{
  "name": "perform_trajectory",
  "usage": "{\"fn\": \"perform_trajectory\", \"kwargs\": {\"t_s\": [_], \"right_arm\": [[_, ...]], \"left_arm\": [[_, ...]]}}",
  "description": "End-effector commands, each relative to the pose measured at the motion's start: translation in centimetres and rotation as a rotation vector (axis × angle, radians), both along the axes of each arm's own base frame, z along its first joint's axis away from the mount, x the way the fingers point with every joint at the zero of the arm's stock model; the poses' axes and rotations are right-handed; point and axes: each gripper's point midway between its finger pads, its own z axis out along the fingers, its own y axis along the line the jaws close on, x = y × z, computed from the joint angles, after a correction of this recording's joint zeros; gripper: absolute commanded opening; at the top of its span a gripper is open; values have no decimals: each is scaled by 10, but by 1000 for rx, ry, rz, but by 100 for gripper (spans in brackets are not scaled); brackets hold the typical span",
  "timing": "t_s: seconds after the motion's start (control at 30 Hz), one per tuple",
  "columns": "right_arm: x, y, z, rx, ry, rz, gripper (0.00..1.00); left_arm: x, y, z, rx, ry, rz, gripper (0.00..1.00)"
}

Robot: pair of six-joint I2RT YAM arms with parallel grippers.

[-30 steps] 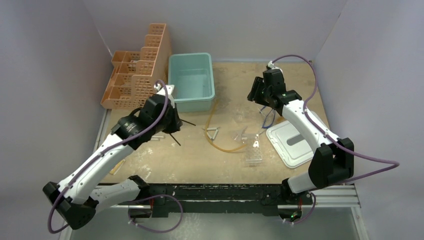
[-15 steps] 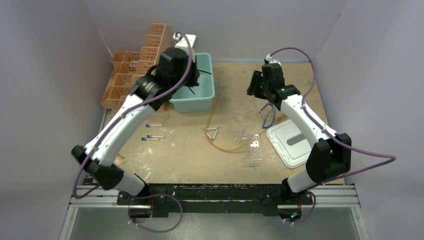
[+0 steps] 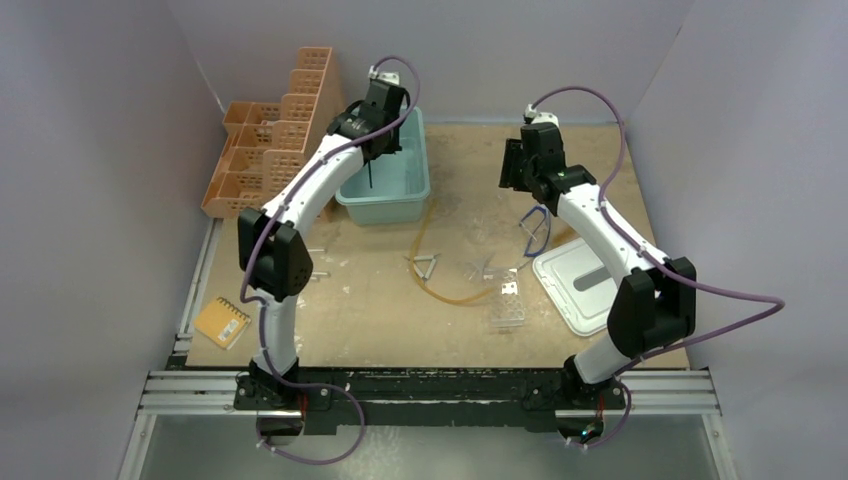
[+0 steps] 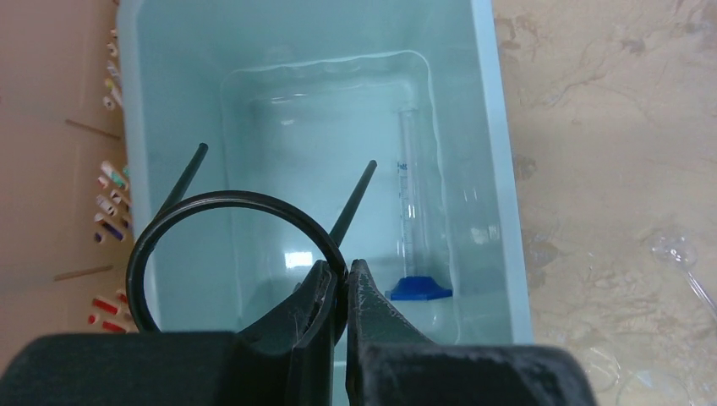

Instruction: Organize the chemistry lab equipment

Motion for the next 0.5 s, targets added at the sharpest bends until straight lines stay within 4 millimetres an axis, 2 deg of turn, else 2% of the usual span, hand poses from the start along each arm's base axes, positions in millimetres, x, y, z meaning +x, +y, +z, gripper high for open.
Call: {"fn": "perform_trajectory", "kwargs": {"t_s": [0.0, 0.13, 0.37, 0.47], "right_arm": [[14, -9, 17, -63, -87, -23, 56], [12, -18, 12, -111, -98, -38, 56], [16, -20, 10, -133, -84, -37, 56], [19, -20, 9, -152, -79, -31, 56]], "left_arm": [[28, -5, 28, -12, -119, 35, 0], [47, -3, 8, 23, -110, 76, 0], [72, -9, -27, 22, -86, 77, 0], [80, -5, -43, 5, -64, 100, 0]]}}
